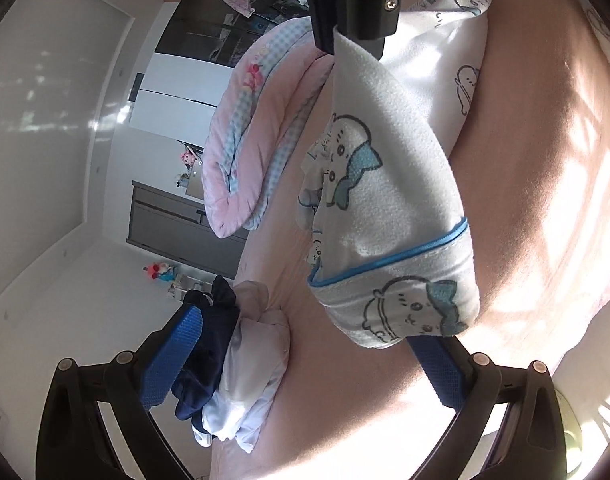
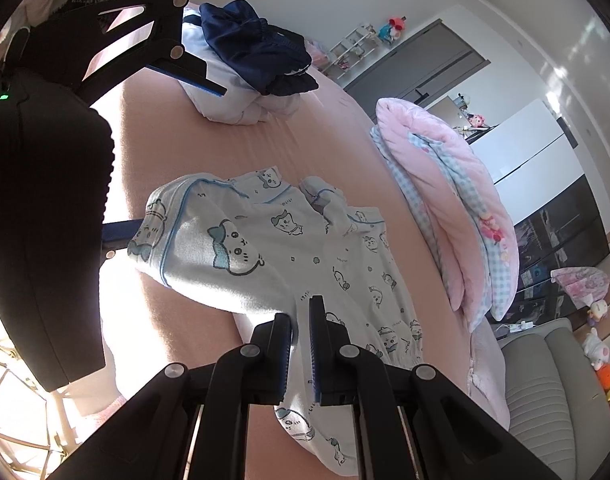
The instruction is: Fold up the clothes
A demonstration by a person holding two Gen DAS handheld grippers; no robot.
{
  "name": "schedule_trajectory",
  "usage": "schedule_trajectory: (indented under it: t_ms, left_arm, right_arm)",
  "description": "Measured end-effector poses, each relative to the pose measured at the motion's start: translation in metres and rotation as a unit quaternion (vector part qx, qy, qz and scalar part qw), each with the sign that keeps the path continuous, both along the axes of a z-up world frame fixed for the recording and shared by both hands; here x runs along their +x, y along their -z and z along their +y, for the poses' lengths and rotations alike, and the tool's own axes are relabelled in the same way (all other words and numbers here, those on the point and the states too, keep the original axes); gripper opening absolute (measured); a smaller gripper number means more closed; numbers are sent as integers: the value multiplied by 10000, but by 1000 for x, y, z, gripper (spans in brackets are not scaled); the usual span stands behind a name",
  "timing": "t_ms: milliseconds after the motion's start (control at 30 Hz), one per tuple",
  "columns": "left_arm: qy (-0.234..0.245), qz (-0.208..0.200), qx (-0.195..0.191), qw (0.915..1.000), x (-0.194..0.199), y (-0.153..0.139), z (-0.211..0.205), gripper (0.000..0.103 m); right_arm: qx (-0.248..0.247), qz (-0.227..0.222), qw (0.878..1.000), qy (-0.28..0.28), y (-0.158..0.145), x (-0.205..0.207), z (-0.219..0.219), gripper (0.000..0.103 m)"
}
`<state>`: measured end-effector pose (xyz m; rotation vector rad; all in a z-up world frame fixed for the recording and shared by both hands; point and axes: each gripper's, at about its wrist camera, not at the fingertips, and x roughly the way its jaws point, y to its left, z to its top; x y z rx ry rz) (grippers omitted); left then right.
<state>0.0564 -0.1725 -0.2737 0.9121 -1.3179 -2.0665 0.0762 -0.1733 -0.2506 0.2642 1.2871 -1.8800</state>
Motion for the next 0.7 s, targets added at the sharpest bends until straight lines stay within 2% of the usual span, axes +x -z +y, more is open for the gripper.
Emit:
schedule_trajectory:
  t_ms: [167,333,433,500,600,633,667,700]
  left_arm:
    - [-83,-22,-140,9999,17,7,-4,103]
    - [102,-76,-187,9997,23,16,7,100]
    - [169,-237,100,9995,21,17,11,79]
    - [108,-337,343,9988,16,17,10,56]
    - [-122,-493,843,9952,7,14,5,36]
    - [-202,-521,1020,9932,4,12,2,33]
    - [-262,-518,1179,9913,2,10,-2,30]
    - [-321,-514,1337,9892,0,8,-5,29]
  right_arm:
    - [96,79,9999,-74,4,6,3,4]
    - [303,185,9989,-298,14,16,2,4]
    - [374,251,9983,-359,17,19,2,4]
    - [326,223,9987,-315,15,17,3,8]
    - [236,170,9993,-230,10,13,4,11]
    - [213,170,9994,-210,9,12,4,23]
    - [190,170,9995,-191,7,11,5,50]
    - [183,262,9992,-222,7,12,6,66]
